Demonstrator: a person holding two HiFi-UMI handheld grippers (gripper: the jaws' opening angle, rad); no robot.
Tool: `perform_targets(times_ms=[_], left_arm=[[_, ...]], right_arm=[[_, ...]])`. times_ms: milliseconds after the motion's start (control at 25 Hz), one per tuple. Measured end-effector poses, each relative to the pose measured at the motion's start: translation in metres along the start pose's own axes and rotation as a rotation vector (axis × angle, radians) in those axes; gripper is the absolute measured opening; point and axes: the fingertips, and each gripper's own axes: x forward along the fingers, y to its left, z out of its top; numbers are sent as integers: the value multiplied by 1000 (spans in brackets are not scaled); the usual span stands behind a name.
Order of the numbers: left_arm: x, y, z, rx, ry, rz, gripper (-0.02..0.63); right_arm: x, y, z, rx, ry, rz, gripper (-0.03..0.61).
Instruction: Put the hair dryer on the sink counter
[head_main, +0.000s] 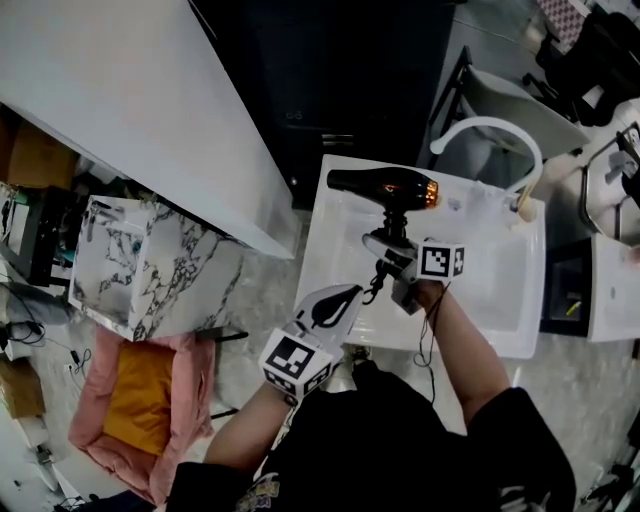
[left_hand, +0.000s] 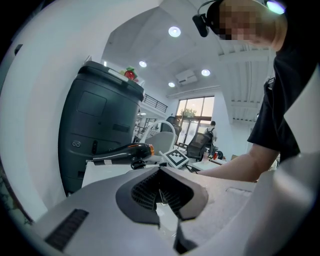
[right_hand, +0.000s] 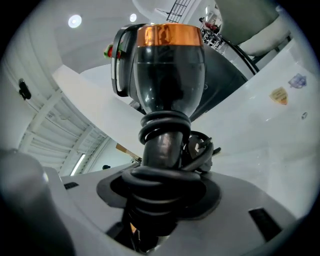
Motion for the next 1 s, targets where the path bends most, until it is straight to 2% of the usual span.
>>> perform_targets(times_ms=[120,280,680,760,880,1000], left_arm=[[9,5,-4,-15,6,-5,3],[17,9,-10,-26,17,-6,3],[26,22,-21,-61,36,-4,3],[27,24,-22,-62,39,-2,3],[26,26,-24,-70,46,0,3],[25,24,-25,-74,48,0,3]], right_arm=[[1,-24,-3,65,15,-56,225],[15,-29,-1,57,27,30,225],[29,-60,-4,112,43,52,225],[29,-66,-6,140,48,27,226],[24,-82,-19,295,57,-81,227],[25,-91,-22,294,72,-95,228]])
